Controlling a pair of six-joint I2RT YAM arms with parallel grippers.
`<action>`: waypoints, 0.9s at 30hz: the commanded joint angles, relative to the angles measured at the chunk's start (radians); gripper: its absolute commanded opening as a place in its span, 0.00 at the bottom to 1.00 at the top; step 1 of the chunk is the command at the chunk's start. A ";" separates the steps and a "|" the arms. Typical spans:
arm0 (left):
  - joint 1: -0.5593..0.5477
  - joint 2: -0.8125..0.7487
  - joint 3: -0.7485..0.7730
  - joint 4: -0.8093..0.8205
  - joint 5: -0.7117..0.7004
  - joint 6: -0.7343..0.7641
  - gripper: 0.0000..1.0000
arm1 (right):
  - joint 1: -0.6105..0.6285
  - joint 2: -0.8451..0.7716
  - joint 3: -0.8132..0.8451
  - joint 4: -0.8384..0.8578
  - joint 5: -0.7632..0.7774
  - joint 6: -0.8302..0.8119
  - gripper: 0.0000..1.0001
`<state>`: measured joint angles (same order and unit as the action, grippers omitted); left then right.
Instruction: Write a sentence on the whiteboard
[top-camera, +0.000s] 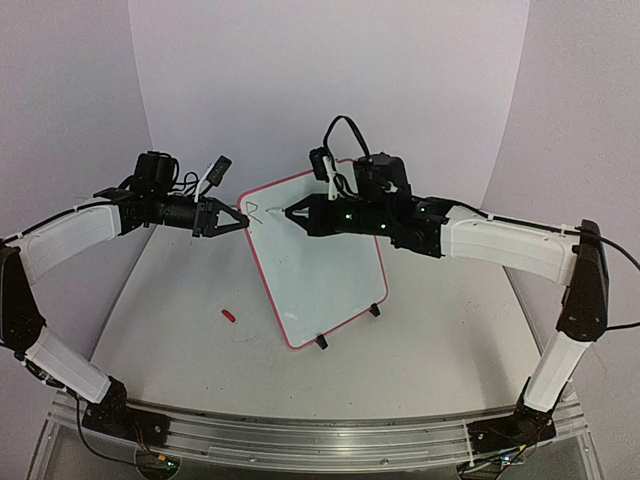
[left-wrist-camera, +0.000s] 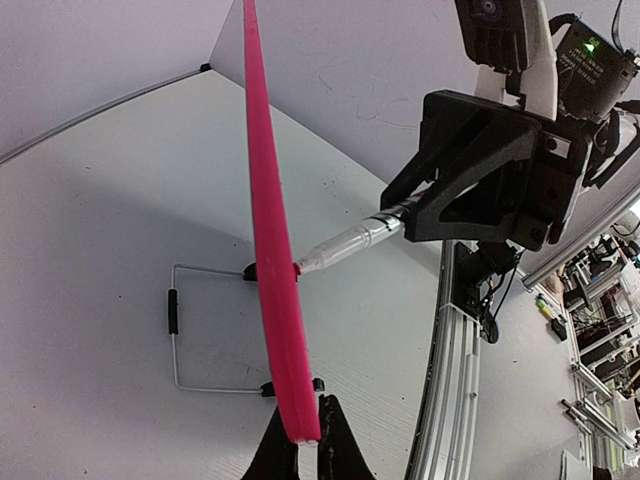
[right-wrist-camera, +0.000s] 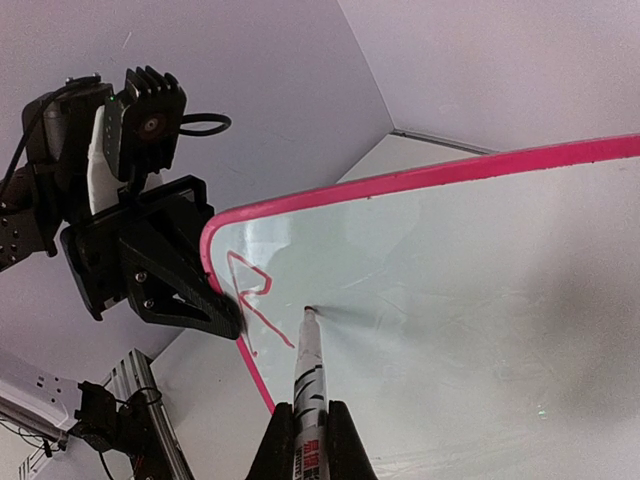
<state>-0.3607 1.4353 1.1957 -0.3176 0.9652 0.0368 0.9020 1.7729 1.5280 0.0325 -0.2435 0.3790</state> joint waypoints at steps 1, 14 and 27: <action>-0.009 -0.021 -0.008 -0.037 -0.002 0.050 0.00 | -0.005 -0.009 0.022 0.011 0.028 0.007 0.00; -0.009 -0.027 -0.007 -0.037 0.000 0.050 0.00 | -0.005 -0.042 -0.059 0.012 0.022 0.040 0.00; -0.009 -0.026 -0.006 -0.037 0.001 0.051 0.00 | -0.005 -0.099 -0.077 0.111 -0.091 0.053 0.00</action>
<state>-0.3600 1.4334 1.1954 -0.3237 0.9620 0.0372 0.9020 1.7416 1.4519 0.0598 -0.2836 0.4208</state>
